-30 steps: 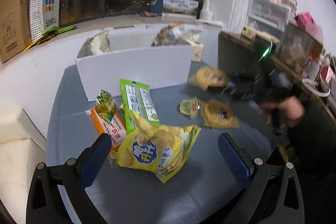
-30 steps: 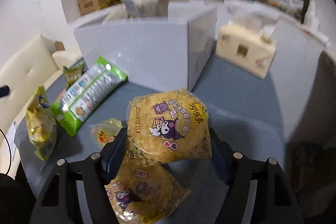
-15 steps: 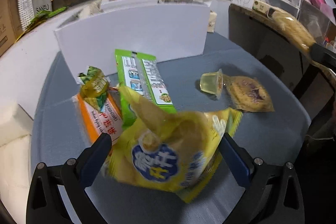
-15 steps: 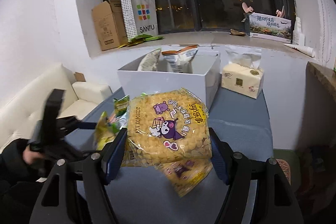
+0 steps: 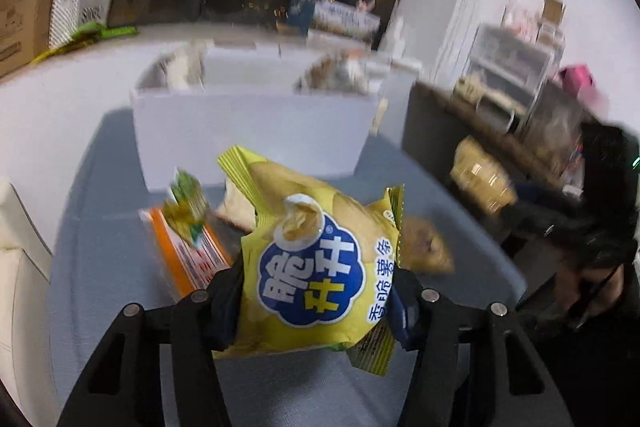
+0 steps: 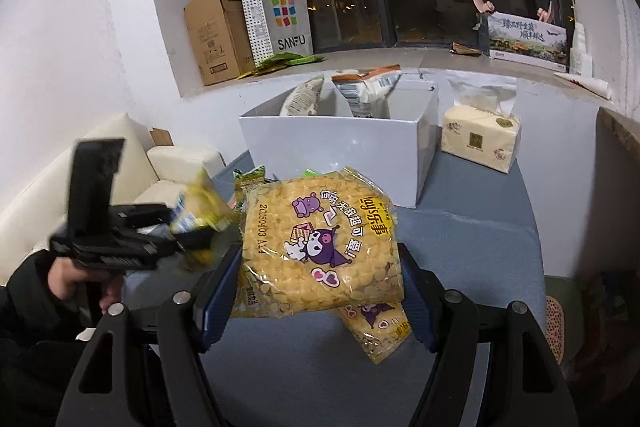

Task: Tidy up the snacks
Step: 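Carry the cracker packs into the box while the left gripper carries the yellow chip bag in, then grasp the jelly cup from the table with the right gripper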

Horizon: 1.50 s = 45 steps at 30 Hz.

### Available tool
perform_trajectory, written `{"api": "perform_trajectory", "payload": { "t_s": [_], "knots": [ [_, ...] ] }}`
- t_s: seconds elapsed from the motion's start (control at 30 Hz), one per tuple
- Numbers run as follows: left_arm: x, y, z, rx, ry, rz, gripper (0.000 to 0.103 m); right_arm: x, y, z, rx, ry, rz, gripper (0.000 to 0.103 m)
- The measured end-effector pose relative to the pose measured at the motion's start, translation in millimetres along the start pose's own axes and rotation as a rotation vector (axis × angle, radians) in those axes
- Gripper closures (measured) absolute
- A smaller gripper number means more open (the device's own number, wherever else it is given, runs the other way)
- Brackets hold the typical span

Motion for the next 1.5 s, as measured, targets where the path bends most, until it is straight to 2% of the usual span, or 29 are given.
{"api": "perform_trajectory", "payload": {
  "t_s": [0.17, 0.3, 0.4, 0.5, 0.63, 0.8, 0.9, 0.93, 0.97, 1.0, 1.03, 1.07, 1.17, 1.37, 1.5],
  "knots": [
    [24, 49, 11, 0.034, -0.026, -0.106, 0.041, 3, 22, 4, -0.003, -0.008, -0.047, 0.027],
    [22, 106, 23, 0.030, -0.022, -0.173, 0.041, 0, 71, -2, -0.016, -0.033, -0.100, 0.027],
    [2, 148, 35, 0.033, -0.010, -0.181, 0.041, -8, 118, -9, -0.031, -0.045, -0.144, 0.027],
    [-35, 186, 51, 0.038, 0.008, -0.142, 0.041, -27, 162, -20, -0.056, -0.073, -0.154, 0.027],
    [-89, 215, 66, 0.013, 0.058, -0.072, 0.041, -79, 209, -46, -0.104, -0.128, -0.097, 0.026],
    [-137, 225, 81, 0.024, 0.088, -0.007, 0.041, -137, 226, -78, -0.159, -0.152, 0.013, 0.026],
    [-155, 222, 86, 0.022, 0.105, 0.039, 0.037, -155, 228, -90, -0.184, -0.141, 0.050, 0.027],
    [-157, 221, 88, 0.022, 0.109, 0.048, 0.031, -158, 227, -93, -0.186, -0.143, 0.055, 0.026],
    [-158, 220, 90, 0.029, 0.128, 0.046, 0.010, -162, 227, -94, -0.192, -0.126, 0.069, 0.026],
    [-157, 219, 93, 0.043, 0.138, 0.042, 0.000, -167, 225, -95, -0.203, -0.095, 0.093, 0.021],
    [-155, 219, 94, 0.055, 0.131, 0.038, 0.000, -169, 224, -96, -0.215, -0.085, 0.110, 0.007],
    [-153, 217, 96, 0.066, 0.135, 0.043, 0.000, -170, 224, -98, -0.216, -0.086, 0.105, 0.000],
    [-144, 215, 96, 0.047, 0.151, 0.034, 0.000, -163, 222, -97, -0.194, -0.126, 0.074, 0.000],
    [-111, 213, 90, 0.020, 0.157, -0.004, 0.000, -137, 233, -95, -0.211, -0.125, -0.006, 0.000],
    [-77, 200, 81, 0.008, 0.142, -0.050, 0.000, -104, 236, -81, -0.162, -0.102, -0.076, 0.000]
  ]
}}
Point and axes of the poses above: each gripper's, at about its wrist camera, not at the fingertips, and x roughly against the way its jaws point, z to its left, y to its top, the point moved 4 cm from there along -x, roughly the way its jaws point, and after that the axes turned 1 degree about x, right-handed, at the moved point
